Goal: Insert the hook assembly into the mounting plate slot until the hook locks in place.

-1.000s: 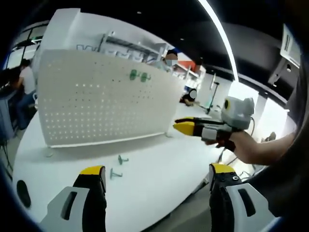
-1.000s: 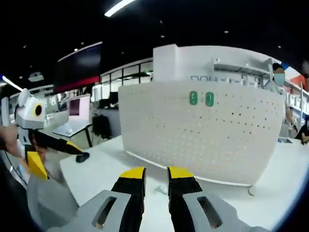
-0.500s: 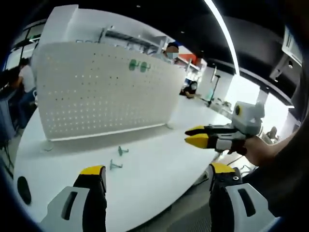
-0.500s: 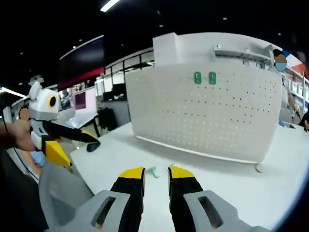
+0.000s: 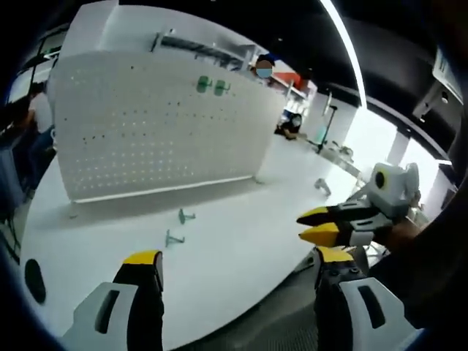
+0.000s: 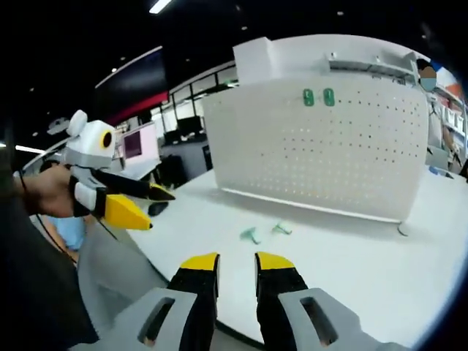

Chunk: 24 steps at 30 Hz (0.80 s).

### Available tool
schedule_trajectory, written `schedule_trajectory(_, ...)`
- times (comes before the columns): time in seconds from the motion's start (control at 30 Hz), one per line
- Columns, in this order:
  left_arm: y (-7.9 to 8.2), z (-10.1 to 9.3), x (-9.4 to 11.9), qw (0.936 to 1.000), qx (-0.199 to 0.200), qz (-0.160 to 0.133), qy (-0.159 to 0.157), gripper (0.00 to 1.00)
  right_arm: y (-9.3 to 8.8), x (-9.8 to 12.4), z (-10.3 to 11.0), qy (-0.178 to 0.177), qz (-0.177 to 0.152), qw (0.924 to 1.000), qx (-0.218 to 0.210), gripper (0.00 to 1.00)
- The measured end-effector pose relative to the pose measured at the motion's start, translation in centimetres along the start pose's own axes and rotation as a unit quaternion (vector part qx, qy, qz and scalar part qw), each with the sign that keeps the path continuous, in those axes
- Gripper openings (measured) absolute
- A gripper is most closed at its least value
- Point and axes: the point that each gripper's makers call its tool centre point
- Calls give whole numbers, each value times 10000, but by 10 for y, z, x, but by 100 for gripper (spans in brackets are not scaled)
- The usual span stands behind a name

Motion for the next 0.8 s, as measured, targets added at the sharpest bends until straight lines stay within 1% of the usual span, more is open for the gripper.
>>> schedule_trajectory(0.07,-3,-2,-2,10000,-22,60,-25,85,-3,1,-2,-17,33,10000,-48,18)
schedule_trajectory(0.2,-8,-6,-6,9998,-32,144,-91,85,-1,6,-11,-116,-13,9998,-142,18)
schedule_trajectory(0.3,-11,-7,-9,9997,-15,194,-125,85,-2,8,-13,-132,7,9998,-153,18)
schedule_trajectory(0.4,-12,-6,-13,9996,0,251,-133,85,-7,10,-14,-129,111,9998,-88,18)
schedule_trajectory(0.53,-10,-4,-15,9996,-19,240,-142,85,-9,12,-17,-137,169,9997,-61,18)
schedule_trajectory(0.6,-12,-3,-17,9996,-1,258,-142,85,-11,14,-18,-136,206,9997,23,18)
schedule_trajectory(0.8,-18,2,-23,9993,14,342,-171,84,-15,19,-18,-87,313,9994,86,19)
Point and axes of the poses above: the point that each gripper's makers call its tool centre point, and the gripper's own axes: x roughly backward along the fingers, z roughly to its left, y roughly out of its top, and after that the axes turned 10 degrees about -x, right-handed
